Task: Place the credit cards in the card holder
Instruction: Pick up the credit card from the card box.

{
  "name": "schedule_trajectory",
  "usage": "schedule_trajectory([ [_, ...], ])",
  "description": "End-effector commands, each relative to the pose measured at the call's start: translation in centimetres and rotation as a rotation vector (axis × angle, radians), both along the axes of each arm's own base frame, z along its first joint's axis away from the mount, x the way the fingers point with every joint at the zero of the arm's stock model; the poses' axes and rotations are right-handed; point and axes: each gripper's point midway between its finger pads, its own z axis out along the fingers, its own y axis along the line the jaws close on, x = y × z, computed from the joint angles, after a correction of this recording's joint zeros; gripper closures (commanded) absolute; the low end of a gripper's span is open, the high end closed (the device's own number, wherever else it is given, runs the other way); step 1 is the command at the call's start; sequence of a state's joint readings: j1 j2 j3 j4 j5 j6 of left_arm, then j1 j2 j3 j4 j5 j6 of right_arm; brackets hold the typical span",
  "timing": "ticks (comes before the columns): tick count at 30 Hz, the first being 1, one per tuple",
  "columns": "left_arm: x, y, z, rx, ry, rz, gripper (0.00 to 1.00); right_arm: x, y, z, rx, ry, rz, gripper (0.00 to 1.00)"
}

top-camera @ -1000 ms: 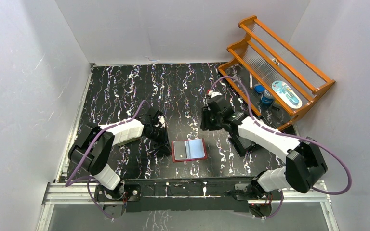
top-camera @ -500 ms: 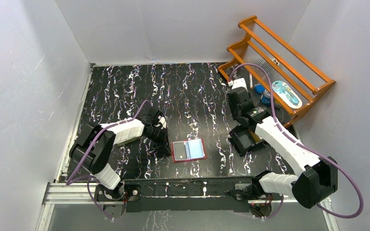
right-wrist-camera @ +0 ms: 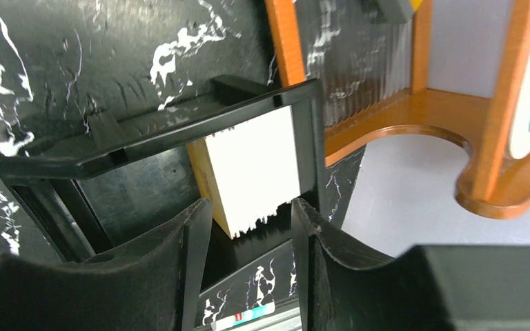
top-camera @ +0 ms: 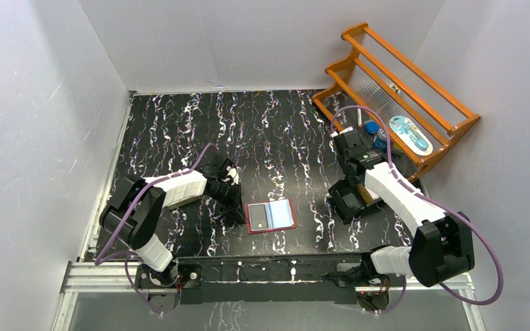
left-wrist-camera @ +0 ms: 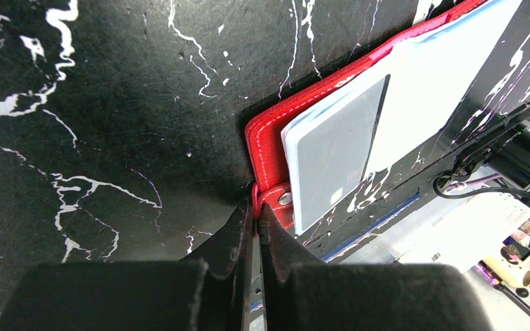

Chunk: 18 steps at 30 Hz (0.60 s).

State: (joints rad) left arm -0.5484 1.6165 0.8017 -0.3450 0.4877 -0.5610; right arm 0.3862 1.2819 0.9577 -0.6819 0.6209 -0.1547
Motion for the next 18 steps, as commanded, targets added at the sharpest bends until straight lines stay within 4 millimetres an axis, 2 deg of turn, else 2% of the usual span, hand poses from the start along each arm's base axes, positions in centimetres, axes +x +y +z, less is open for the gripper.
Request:
schedule_trajectory([
  [1, -0.3, -0.5, 1.3, -0.036, -0.002, -0.019, 1.0, -0.4, 0.0, -2.3, -0.008, 0.052, 0.024, 0.45],
  [9, -0.3, -0.4, 1.2, -0.036, 0.0, -0.016, 1.0, -0.6, -1.0, -5.4, -0.077, 0.075, 0.012, 0.45],
  [18, -0.3, -0.5, 1.1, -0.034, 0.003, -0.017, 1.0, -0.6, -2.5, -6.3, -0.173, 0.058, -0.026, 0.45],
])
